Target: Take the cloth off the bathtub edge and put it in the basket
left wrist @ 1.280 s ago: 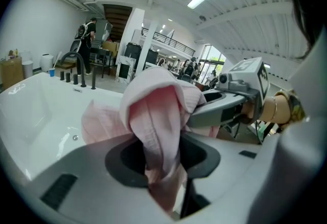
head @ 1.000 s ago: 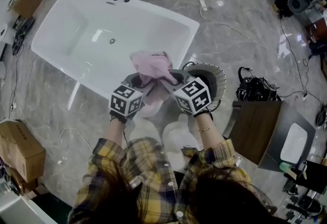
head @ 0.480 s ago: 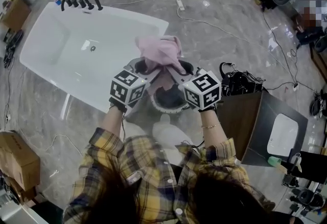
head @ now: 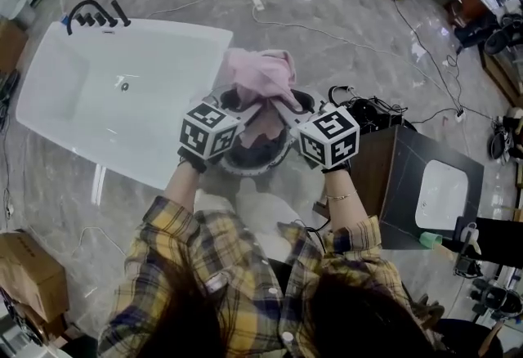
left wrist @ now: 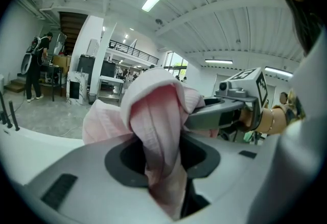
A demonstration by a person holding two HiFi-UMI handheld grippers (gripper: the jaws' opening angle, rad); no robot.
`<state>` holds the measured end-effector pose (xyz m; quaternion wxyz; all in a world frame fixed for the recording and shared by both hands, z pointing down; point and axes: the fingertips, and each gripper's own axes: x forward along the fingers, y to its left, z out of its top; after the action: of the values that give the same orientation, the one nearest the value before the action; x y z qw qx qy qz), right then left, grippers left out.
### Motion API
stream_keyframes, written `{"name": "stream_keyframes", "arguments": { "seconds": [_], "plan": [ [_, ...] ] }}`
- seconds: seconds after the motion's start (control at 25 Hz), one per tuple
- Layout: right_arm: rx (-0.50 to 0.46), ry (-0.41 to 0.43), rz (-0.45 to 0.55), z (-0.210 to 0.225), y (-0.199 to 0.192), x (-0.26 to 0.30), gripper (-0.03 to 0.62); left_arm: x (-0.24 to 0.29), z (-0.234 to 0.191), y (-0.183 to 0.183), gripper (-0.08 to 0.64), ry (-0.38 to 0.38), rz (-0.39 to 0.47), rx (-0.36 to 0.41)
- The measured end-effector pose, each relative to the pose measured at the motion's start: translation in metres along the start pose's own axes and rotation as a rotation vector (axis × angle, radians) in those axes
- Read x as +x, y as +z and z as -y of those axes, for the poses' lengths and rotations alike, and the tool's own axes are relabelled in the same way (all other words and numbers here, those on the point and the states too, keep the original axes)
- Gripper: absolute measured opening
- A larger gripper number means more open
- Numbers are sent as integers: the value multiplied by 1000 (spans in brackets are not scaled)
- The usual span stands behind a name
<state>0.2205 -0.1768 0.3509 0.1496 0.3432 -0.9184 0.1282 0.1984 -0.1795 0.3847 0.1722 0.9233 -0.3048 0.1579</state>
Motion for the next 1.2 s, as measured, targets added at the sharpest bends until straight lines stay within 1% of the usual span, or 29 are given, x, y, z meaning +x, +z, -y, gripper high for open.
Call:
{"name": "stream_keyframes", "arguments": {
  "seconds": [0.16, 0.32, 0.44, 0.56, 0.72, 0.92, 1.2],
  "plan": [
    [16, -50, -12, 8, -8, -8, 84, 12, 8, -3, 161, -44, -17, -14],
    [41, -103, -15, 18, -14, -14, 83, 25, 13, -5, 160, -85, -40, -3],
    [63, -152, -22, 31, -22, -27, 83, 42, 24, -4, 161, -125, -50, 8],
    [78, -187, -24, 43, -26, -40, 83, 57, 35, -1, 161, -164, -53, 20],
    [75, -231, -38, 56, -30, -50, 84, 73, 44, 1, 160, -212, -40, -5],
    [85, -225, -64, 64, -44, -46, 84, 84, 42, -12, 161, -227, -59, -11],
    [116, -191, -108, 56, -70, -13, 84, 80, 17, -46, 161, -199, -107, -35]
  ]
}}
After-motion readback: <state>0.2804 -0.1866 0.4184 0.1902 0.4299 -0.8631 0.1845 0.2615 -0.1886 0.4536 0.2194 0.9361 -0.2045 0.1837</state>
